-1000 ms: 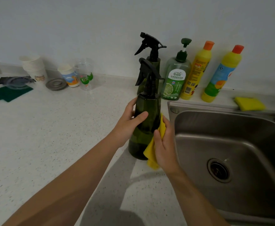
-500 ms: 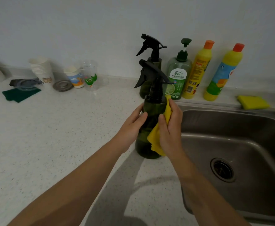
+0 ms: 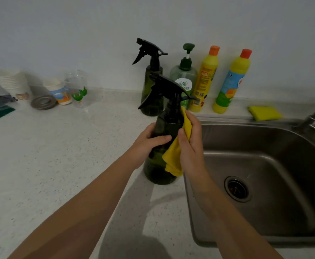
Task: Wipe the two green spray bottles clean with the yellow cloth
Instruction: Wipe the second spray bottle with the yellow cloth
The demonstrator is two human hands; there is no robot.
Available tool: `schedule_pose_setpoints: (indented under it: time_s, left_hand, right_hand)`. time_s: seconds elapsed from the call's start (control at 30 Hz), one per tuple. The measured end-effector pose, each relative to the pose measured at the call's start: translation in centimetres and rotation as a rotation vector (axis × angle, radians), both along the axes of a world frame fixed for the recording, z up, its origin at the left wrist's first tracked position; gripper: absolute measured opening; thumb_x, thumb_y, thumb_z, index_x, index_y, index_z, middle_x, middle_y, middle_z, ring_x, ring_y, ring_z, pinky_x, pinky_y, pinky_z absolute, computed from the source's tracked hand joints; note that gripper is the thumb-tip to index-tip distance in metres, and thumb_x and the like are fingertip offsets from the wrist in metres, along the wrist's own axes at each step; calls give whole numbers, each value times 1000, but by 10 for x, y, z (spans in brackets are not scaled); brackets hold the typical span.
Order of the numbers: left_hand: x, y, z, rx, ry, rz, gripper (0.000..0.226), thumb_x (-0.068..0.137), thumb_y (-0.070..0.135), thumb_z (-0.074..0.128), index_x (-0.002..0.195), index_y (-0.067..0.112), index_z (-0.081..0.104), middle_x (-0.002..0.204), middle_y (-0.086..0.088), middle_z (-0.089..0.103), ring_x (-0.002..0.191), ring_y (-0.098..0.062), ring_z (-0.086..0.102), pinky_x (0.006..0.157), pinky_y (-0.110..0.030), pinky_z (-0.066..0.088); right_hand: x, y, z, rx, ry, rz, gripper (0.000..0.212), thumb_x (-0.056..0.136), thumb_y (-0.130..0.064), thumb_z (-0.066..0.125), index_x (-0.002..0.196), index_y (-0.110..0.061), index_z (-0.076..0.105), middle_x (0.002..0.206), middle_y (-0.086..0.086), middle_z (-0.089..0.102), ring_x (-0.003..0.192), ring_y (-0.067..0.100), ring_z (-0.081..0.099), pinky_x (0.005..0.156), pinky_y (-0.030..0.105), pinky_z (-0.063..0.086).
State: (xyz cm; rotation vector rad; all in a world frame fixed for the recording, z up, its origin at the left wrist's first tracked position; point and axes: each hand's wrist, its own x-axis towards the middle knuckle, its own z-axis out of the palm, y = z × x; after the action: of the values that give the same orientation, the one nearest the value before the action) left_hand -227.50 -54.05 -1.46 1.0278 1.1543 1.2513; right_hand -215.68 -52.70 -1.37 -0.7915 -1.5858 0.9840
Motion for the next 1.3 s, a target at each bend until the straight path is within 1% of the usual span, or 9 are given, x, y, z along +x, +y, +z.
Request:
schedule_pose_setpoints:
  time_s: [0.27,0.43,0.6,0.67,0.8,0.87,0.97,1.13,1.3]
  left_hand:
    - [-6,1,-1,57,-119,171,22,77,12,61,90,29,57,91,3,64,83,-10,64,69,-22,54]
    - [-14,-9,3,38,-110,295,19,77,15,63,89,27,56,91,0,63,86,-17,62,71,-29,51]
    - [-22,-19,5,16,-179,446,15,82,26,58,95,26,51,94,-2,62,86,-16,62,68,-28,51]
    - [-23,-22,7,16,-169,378,26,86,32,51,110,23,46,97,2,60,86,-10,61,66,-22,51]
    - [-27,-29,9,20,-89,198,40,93,39,28,131,26,34,105,16,53,91,6,52,71,-13,47]
    - [-29,-31,7,32,-17,170,37,94,36,29,130,31,34,108,18,51,96,5,50,79,-12,42]
    - [-30,-31,7,41,50,147,25,92,31,39,117,36,37,97,24,48,86,11,46,61,1,41]
    - [-22,-20,-1,29,78,101,30,89,27,45,119,32,42,122,-2,55,103,-9,56,69,-8,49]
    - [-15,-15,-6,54,-16,98,23,90,24,43,110,36,43,111,9,57,100,-3,56,71,-11,50]
  right_hand:
    - [-6,-9,-53,78,-202,-13,43,88,-33,35,126,-37,14,126,-19,22,115,-24,19,98,-1,17]
    - [-11,-26,-80,-109,-251,40,54,85,-44,31,135,-28,16,139,0,27,126,0,27,102,4,18]
    - [-34,-28,-52,-4,-294,53,51,85,-29,33,132,-28,14,135,-1,22,122,-1,18,101,3,12]
    - [-41,-24,-41,34,-301,40,56,85,-28,34,137,-16,17,141,10,21,125,4,16,104,11,13]
    - [-48,-11,-16,140,-266,-21,56,85,-24,37,137,-10,21,142,15,23,121,0,17,98,-4,9]
    - [-46,-2,-5,178,-237,-39,53,86,-21,38,136,-9,23,140,13,25,118,-3,19,96,-6,9]
    - [-40,7,4,219,-194,-28,48,86,-20,39,132,-11,29,130,5,31,112,-6,28,94,-5,15]
    - [-32,7,-3,202,-179,-32,40,86,-28,39,124,-31,27,122,-5,32,107,-20,28,91,-4,19]
    - [-23,-9,-35,126,-199,-61,45,86,-28,39,119,-44,14,119,-26,20,108,-22,24,93,-4,17]
